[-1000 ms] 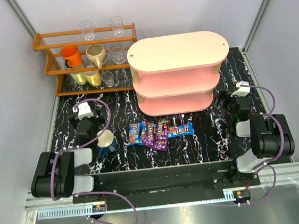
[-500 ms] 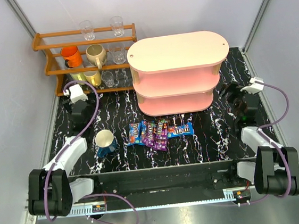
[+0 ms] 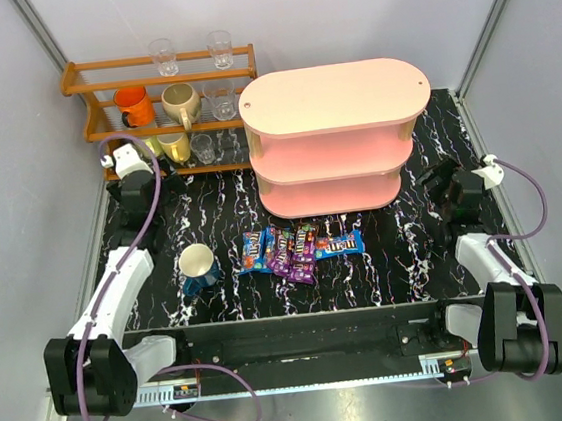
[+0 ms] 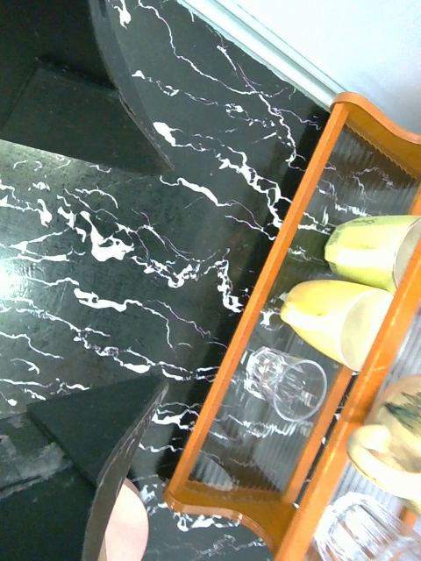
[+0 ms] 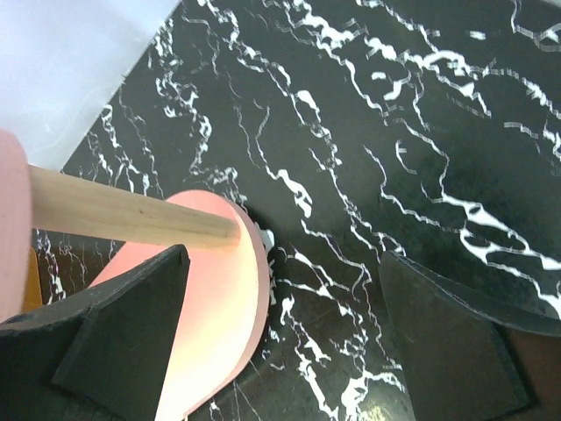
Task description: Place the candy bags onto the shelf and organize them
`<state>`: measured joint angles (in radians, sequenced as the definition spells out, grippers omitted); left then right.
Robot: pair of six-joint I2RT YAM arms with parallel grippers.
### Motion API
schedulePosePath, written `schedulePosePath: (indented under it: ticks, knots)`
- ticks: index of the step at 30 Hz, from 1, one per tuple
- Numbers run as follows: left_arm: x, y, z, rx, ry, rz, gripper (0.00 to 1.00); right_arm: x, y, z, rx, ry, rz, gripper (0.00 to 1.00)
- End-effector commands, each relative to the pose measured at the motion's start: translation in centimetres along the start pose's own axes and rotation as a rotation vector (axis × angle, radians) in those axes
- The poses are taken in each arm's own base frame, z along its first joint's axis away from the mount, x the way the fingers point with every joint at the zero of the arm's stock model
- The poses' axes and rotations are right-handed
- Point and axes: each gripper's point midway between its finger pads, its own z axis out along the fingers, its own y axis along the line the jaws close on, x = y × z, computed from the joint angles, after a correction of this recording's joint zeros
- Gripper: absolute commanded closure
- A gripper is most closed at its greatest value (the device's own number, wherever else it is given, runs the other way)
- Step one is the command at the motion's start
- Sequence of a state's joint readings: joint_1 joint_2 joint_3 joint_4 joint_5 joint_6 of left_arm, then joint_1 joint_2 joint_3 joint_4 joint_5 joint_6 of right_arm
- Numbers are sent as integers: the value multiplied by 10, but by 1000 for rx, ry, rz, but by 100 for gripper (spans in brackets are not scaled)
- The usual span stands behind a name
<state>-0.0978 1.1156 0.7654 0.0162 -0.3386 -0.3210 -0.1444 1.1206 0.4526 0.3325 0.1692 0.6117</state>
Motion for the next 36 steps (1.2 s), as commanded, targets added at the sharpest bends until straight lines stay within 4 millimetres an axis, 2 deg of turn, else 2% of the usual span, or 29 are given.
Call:
schedulePosePath:
  ticks: [1, 3, 5, 8, 10, 11, 12, 14, 15, 16, 23, 28, 31, 36]
  knots:
    - [-14, 1, -10, -30, 25, -53, 1, -2, 6, -3, 15, 27, 90, 0]
    - [-14, 5, -16, -31, 15, -85, 1, 6, 18, -7, -42, 82, 88, 0]
    - [-17, -9, -21, 59, -1, -86, 1, 10, 24, -14, -72, 120, 103, 0]
    - [-14, -19, -30, 134, 5, -93, 1, 29, 33, -28, -138, 209, 138, 0]
    - [-11, -23, -32, 156, 26, -94, 1, 51, 36, -40, -147, 267, 123, 0]
    - [-7, -28, -33, 181, 43, -95, 1, 56, 41, -46, -157, 270, 105, 0]
    - [-4, -30, -34, 192, 53, -94, 1, 73, 53, -56, -175, 292, 55, 0]
    - [0, -34, -34, 209, 61, -89, 1, 93, 58, -67, -175, 332, 17, 0]
    - [5, -36, -35, 216, 72, -83, 1, 110, 63, -76, -196, 368, -3, 0]
    - [6, -37, -35, 219, 75, -82, 1, 117, 65, -79, -204, 384, 17, 0]
    - [9, -40, -38, 253, 75, -72, 1, 173, 55, -85, -276, 554, -18, 6]
    - [11, -43, -37, 269, 80, -72, 1, 193, 48, -80, -263, 611, -28, 14]
    - [12, -44, -35, 269, 83, -74, 1, 200, 56, -79, -301, 645, -39, 17]
    - [12, -44, -34, 267, 82, -74, 1, 223, 51, -80, -294, 750, -49, 26]
